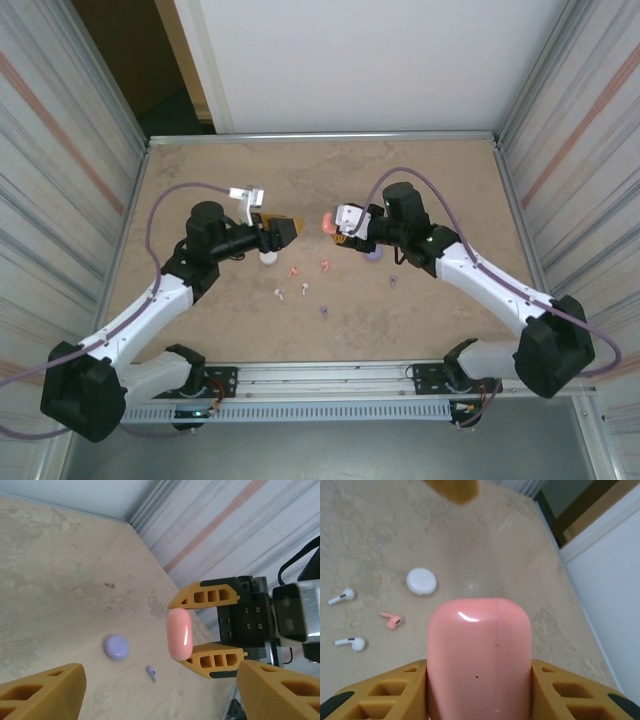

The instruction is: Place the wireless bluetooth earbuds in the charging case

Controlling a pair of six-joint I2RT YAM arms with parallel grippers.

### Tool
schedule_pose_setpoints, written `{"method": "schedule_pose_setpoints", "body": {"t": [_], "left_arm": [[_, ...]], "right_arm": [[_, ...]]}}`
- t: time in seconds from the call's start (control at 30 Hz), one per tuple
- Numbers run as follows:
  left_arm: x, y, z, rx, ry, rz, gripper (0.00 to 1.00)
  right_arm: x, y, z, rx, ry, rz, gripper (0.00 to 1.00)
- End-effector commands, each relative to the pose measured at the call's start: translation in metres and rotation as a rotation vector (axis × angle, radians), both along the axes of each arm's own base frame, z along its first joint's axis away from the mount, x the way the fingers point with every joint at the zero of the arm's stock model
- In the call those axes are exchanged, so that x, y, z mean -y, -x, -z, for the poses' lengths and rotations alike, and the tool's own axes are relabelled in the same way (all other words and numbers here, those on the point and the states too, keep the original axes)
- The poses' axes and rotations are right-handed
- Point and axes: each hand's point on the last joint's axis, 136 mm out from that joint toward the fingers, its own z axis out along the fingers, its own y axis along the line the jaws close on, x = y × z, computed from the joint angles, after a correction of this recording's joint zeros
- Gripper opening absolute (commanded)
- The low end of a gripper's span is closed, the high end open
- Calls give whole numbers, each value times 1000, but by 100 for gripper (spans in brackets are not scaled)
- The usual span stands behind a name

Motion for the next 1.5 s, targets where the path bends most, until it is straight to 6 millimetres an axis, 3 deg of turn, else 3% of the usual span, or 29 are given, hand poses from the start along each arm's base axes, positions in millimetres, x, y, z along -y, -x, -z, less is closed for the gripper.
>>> {"method": "schedule_pose_setpoints", "body": {"t": [0.0, 0.23, 0.5, 1.27, 1.47], "left_arm": [[19, 6, -23, 81, 20, 71, 78], [44, 12, -21, 101, -10, 109, 77], [63, 11, -15, 91, -16, 148, 69], [80, 5, -3, 59, -11, 173, 50], [84, 4, 1, 44, -12, 183, 39]], "right_arm": [[-2, 7, -17, 17, -67, -1, 40], [-1, 12, -24, 26, -83, -5, 40], [-4, 15, -25, 34, -84, -10, 40], [-6, 15, -23, 47, -62, -18, 40], [-6, 14, -24, 45, -67, -14, 40]]}}
